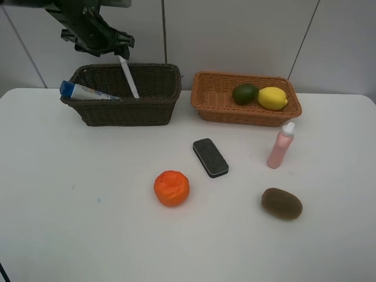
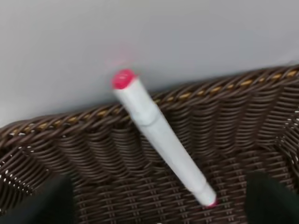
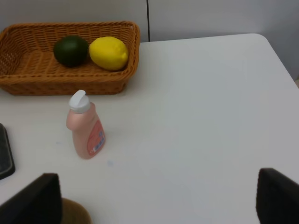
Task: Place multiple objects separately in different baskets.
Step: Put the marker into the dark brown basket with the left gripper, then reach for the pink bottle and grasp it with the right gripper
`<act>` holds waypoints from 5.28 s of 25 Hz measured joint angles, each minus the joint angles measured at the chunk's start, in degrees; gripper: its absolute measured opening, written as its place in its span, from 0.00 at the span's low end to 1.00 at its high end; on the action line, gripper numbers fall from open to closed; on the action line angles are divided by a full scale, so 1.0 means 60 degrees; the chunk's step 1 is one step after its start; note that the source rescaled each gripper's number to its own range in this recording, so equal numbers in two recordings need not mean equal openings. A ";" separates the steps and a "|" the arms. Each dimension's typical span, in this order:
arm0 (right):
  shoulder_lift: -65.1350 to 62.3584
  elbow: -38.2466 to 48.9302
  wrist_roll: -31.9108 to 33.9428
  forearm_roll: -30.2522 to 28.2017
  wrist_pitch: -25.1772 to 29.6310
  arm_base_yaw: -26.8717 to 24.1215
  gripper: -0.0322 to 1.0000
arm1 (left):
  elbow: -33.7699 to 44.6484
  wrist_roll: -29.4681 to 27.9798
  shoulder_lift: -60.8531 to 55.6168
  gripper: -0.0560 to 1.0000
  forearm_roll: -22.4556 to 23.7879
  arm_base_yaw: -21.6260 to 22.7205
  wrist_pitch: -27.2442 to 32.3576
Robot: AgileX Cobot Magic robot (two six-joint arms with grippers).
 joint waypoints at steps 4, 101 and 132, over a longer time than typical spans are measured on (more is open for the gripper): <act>0.0000 0.0000 0.0000 0.0000 0.0000 0.0000 0.98 | -0.0032 -0.0178 -0.0179 1.00 -0.0164 0.0000 0.0285; 0.6214 -0.1229 0.1382 -0.0354 -0.0573 0.0000 0.98 | 1.1624 0.1019 -2.0485 1.00 -0.1569 0.0684 0.6098; 1.6454 -0.6351 0.2594 0.1905 -0.0492 0.1901 0.98 | 1.1624 0.1019 -2.0485 1.00 -0.1569 0.0684 0.6078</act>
